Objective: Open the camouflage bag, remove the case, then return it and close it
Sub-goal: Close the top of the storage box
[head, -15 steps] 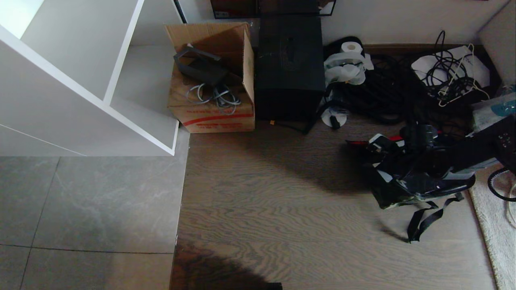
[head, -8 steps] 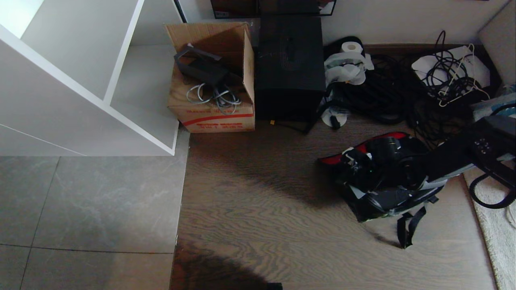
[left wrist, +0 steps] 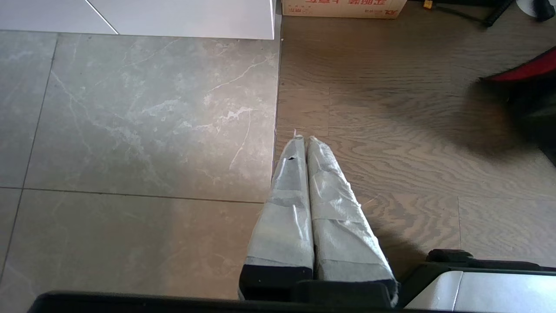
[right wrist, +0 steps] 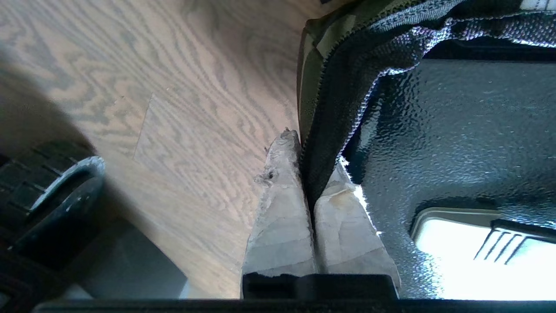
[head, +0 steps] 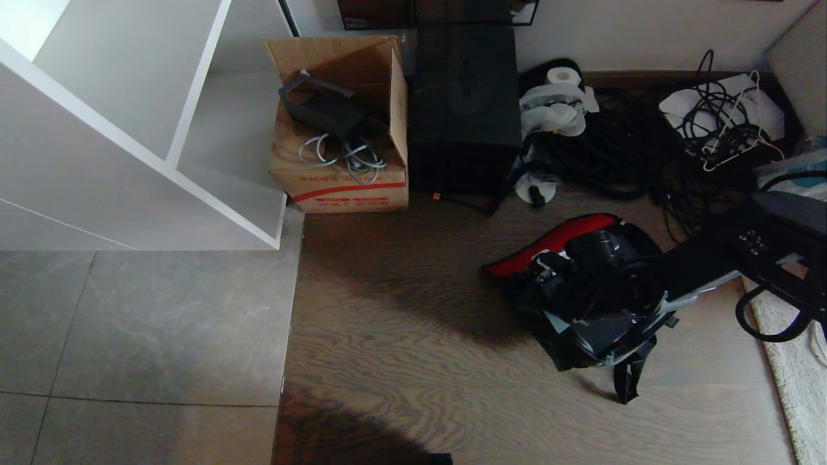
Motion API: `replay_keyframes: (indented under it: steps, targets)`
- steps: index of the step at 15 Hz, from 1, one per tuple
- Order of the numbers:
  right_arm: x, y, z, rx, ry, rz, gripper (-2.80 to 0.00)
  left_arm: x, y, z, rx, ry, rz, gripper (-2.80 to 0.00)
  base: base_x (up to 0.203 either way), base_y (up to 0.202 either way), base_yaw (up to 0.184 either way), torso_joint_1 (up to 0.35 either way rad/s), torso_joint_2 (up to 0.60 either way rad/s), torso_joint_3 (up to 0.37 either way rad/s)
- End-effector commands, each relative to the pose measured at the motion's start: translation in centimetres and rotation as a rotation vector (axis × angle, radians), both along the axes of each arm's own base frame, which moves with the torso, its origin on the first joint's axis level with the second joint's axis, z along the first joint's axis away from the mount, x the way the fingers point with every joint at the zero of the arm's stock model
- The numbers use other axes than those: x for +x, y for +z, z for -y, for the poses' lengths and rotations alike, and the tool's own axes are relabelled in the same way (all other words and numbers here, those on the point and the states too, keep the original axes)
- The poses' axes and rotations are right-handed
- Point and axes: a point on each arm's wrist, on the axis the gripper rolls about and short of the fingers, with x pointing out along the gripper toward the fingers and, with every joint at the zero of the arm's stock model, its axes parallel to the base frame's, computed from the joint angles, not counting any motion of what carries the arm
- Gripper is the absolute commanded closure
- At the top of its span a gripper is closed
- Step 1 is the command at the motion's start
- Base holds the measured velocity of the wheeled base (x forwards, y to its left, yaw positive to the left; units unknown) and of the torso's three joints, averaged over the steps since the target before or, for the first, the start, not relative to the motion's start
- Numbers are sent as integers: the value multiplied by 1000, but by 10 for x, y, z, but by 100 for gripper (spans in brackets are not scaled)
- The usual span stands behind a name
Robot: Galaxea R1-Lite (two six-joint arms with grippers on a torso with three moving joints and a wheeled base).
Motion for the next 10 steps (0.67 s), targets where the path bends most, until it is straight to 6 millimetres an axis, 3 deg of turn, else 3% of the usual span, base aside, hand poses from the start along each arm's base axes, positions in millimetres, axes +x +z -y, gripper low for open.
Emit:
replay_keyframes:
  steps: [1, 4, 6, 10]
  targets:
    - [-1, -9, 0, -2, 0, -23, -280, 0, 0, 0, 0, 0, 0, 0, 0, 0, 0, 0, 0, 0]
    - [-9, -12, 1, 1, 3, -38, -280, 0, 0, 0, 0, 1, 0, 0, 0, 0, 0, 0, 0, 0]
    - [-15, 2, 2, 38, 36, -32, -280, 0, 0, 0, 0, 0, 0, 0, 0, 0, 0, 0, 0, 0]
    - [-11, 31, 41, 99, -4, 26, -280, 0, 0, 0, 0, 0, 0, 0, 0, 0, 0, 0, 0, 0]
